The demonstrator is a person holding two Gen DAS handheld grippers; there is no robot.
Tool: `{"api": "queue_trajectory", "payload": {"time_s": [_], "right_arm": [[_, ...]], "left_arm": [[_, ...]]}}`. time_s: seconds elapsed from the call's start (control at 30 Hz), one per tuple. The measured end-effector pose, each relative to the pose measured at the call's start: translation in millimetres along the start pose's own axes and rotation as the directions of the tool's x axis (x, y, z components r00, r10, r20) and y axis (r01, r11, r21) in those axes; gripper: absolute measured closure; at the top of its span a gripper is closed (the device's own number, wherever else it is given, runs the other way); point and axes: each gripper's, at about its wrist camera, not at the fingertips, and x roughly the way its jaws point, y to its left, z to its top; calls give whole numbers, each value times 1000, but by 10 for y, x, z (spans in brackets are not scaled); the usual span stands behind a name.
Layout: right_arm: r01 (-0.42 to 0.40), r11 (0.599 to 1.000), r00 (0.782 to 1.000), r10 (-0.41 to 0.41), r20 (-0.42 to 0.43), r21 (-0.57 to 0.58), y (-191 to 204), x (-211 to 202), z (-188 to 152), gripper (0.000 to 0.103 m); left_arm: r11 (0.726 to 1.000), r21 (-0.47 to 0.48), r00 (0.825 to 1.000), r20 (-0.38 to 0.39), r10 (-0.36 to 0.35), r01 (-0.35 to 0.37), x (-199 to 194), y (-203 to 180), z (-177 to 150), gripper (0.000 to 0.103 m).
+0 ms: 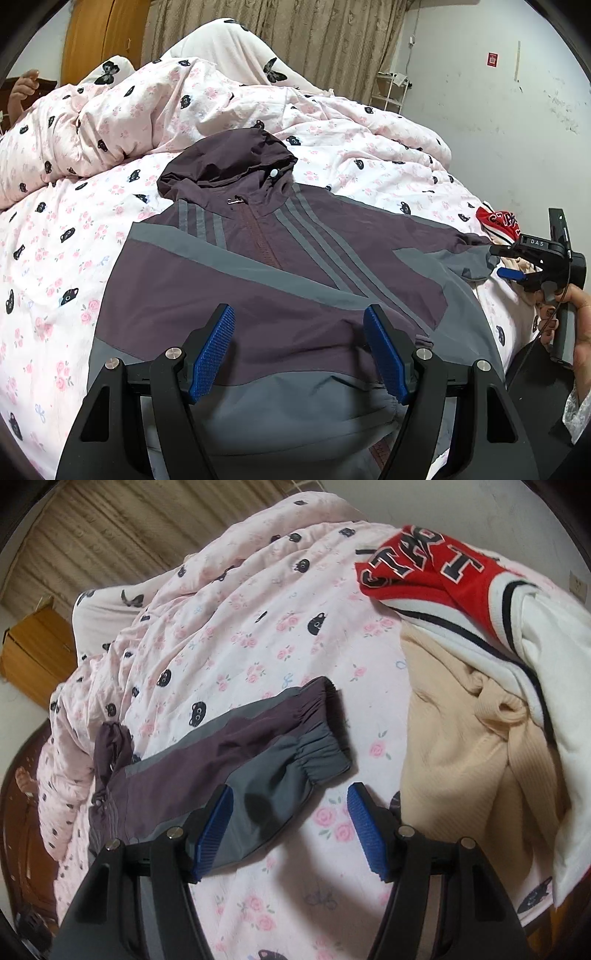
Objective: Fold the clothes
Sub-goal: 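Grasp the other sleeve cuff with the right gripper, then lift the sleeve and fold it across the jacket body with the right gripper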
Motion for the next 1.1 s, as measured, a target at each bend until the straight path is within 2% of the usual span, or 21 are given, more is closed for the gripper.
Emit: {"api": "queue_trajectory", "payload": {"time_s": [0.27, 0.4, 0.53, 0.67, 0.83, 0.93, 1.1], "right_arm": [[-52, 997, 999, 53, -8, 56, -145, 125, 172, 39], [-74, 994, 997, 75, -12, 75, -203, 197, 258, 49], [-70, 995, 997, 71, -12, 77, -208, 204, 260, 64], [-76, 996, 997, 76, 0, 52, -169, 166, 251, 70], [-68, 997, 996, 70, 56, -41, -4, -11, 223, 74], [-53, 987, 991, 70, 113, -150, 234, -229, 182, 75], [-60, 931, 975, 131, 177, -361, 856, -592, 61, 76]], "left_arm": [[999, -41, 1000, 9, -24, 24, -15, 69, 24, 36], [998, -49, 999, 11, -39, 40, -10, 71, 32, 36], [997, -55, 998, 12, -62, 62, -3, 63, 38, 36], [996, -56, 998, -1, -63, 63, 34, 53, 35, 35], [995, -75, 998, -5, -66, 66, 59, 92, 38, 36], [993, -96, 998, -3, -69, 68, 65, 142, 47, 35], [990, -126, 998, 4, -65, 65, 61, 222, 68, 35]]}}
